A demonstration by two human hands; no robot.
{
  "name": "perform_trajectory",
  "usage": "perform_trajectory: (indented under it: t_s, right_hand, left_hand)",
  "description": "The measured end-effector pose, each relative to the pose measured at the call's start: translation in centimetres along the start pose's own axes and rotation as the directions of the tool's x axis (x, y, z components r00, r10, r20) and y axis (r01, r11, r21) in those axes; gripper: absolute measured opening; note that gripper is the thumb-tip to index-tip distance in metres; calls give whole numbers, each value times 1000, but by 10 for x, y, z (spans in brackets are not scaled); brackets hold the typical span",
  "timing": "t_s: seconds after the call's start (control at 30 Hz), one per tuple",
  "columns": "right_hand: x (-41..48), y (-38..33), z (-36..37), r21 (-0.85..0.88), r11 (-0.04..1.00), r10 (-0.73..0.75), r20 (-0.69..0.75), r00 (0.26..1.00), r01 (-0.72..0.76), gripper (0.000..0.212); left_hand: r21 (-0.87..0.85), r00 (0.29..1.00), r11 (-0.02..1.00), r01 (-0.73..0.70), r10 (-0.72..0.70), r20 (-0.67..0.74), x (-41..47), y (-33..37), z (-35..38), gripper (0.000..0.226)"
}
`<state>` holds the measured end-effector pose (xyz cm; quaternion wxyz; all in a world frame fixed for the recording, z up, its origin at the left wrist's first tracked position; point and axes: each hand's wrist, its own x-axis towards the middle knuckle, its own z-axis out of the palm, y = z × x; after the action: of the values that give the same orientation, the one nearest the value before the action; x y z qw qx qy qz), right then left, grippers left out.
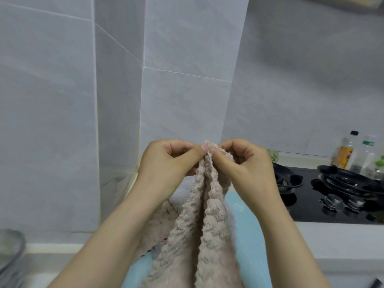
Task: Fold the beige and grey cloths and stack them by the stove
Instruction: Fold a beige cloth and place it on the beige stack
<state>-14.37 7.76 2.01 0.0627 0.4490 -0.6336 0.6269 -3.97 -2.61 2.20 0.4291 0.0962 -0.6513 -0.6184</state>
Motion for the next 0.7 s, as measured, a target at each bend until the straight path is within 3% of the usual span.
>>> perform_trajectory:
  t_s: [0.4, 0.57, 0.7]
  right_hand:
    - [0, 0, -8, -59, 998, -1, 39, 999, 3, 18]
    - [3, 12, -30, -238, 971, 60, 79, 995, -39, 28]
    - [4, 10, -34, -231, 973, -24, 8, 1000, 25, 20]
  left_hand:
    - [1, 997, 1000, 25, -25, -75, 5, -1, -4, 17]
    - [48, 980, 999, -19, 28, -198, 14, -4, -17, 22]
    - [113, 970, 993, -20, 46, -238, 19, -10, -21, 19]
